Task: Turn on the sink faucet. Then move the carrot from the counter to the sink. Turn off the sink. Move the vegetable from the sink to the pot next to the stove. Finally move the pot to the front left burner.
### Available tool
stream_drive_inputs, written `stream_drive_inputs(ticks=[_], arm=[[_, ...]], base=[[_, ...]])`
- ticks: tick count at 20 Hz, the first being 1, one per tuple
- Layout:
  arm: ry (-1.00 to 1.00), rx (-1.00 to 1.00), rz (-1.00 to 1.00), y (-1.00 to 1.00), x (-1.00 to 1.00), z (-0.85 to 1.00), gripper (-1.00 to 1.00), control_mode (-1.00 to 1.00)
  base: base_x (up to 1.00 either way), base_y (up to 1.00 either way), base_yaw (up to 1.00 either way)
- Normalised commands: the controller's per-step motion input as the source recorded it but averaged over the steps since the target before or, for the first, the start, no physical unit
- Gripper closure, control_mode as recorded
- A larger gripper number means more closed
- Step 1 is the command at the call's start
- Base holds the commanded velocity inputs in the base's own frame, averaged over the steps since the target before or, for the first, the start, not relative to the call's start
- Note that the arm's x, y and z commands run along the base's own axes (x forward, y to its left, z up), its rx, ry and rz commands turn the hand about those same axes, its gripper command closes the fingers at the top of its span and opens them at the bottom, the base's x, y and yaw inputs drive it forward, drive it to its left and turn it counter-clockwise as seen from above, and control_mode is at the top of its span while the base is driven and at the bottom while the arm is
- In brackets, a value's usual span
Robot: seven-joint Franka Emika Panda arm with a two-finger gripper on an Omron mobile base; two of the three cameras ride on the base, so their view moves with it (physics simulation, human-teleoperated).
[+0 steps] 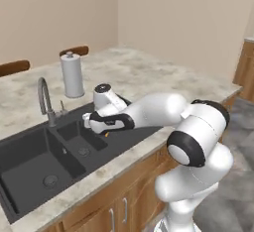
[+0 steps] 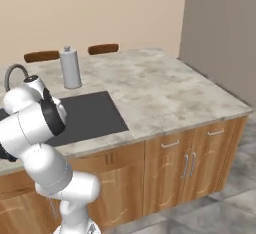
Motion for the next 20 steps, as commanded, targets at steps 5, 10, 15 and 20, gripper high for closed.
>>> stream_drive_inputs(ticks=[5,10,15,20], arm=[[0.00,0.00,0.00,0.00,0.00,0.00,1.00,1.00],[0.00,0.00,0.00,0.00,0.00,0.00,1.00,1.00],[0.00,0.00,0.00,0.00,0.00,0.00,1.00,1.00],[0.00,0.00,0.00,0.00,0.00,0.00,1.00,1.00]], base=[[0.00,-0.10,-0.50],[0.00,-0.14,-0.51],[0.00,-0.13,-0.50],[0.00,-0.11,-0.50]])
